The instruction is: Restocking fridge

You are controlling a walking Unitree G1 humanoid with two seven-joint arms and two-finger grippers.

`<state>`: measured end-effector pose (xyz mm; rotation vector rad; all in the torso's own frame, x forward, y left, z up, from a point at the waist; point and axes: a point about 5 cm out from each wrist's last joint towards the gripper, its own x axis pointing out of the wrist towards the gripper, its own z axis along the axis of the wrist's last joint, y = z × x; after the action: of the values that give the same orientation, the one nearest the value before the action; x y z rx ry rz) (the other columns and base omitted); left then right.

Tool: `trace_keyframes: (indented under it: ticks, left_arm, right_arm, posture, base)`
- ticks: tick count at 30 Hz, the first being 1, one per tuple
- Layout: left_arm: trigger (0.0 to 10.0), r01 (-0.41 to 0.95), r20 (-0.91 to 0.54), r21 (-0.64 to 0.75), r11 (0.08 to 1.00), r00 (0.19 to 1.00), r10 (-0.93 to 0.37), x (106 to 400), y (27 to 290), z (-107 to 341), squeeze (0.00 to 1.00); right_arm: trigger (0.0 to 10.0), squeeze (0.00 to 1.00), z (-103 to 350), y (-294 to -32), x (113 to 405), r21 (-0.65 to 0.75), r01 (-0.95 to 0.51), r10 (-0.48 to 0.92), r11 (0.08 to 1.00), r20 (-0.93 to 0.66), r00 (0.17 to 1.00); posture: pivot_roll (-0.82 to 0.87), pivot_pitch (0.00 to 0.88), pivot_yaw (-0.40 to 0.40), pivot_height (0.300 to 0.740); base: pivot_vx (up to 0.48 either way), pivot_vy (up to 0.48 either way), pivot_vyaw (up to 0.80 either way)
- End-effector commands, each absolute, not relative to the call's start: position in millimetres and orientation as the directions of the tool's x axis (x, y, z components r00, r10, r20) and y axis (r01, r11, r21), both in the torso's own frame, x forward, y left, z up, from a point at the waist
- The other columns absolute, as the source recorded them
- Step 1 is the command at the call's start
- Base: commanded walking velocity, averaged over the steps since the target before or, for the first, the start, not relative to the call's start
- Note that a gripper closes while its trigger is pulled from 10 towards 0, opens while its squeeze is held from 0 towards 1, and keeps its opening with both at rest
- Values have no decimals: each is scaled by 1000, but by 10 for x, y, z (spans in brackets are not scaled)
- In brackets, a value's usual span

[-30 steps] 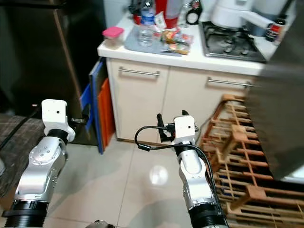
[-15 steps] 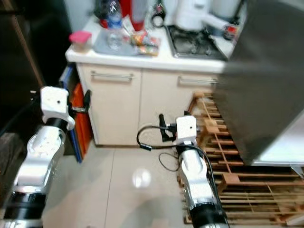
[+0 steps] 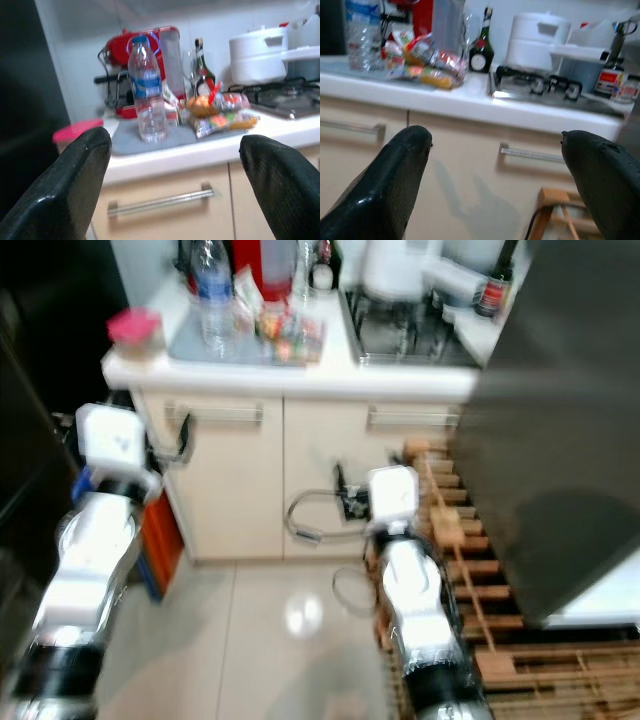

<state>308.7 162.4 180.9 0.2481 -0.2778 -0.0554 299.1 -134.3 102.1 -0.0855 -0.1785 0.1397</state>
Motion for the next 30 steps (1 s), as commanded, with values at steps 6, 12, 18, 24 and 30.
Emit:
trace_keyframes:
  ticks: [6, 12, 18, 24, 30]
  left_arm:
    - [10000, -24, 341, 252, 967, 938, -65, 3109, 1704, 2024, 0]
    - [10000, -73, 469, 245, 967, 882, -52, 3099, 1694, 2385, 0]
    - [10000, -114, 546, 213, 970, 838, -22, 3105, 1757, 2658, 0]
    - [10000, -197, 692, 199, 960, 722, 4, 3055, 1873, 3260, 0]
    - [10000, -191, 637, 108, 976, 767, 80, 3243, 2036, 3397, 0]
  right_arm:
    - [10000, 0, 1202, -1190, 3028, -92, -173, 190, 981, 236, 953]
    - [10000, 0, 1505, -1075, 3045, -100, -207, 230, 973, 341, 912]
    - [10000, 0, 1471, -1089, 3065, -82, -209, 224, 974, 322, 920]
    - [10000, 0, 1397, -1115, 3047, -63, -212, 221, 975, 283, 933]
    - [10000, 0, 1385, -1089, 3053, -61, -222, 231, 973, 277, 933]
  posture:
    - [4, 0, -21, 740]
    - [4, 0, -27, 740]
    - [7, 0, -34, 740]
    - [12, 0, -42, 740]
    - [11, 0, -44, 740]
  base:
    - [472, 0, -133]
    - [472, 0, 0]
    - [474, 0, 0]
    - [480, 0, 0]
    - [400, 0, 0]
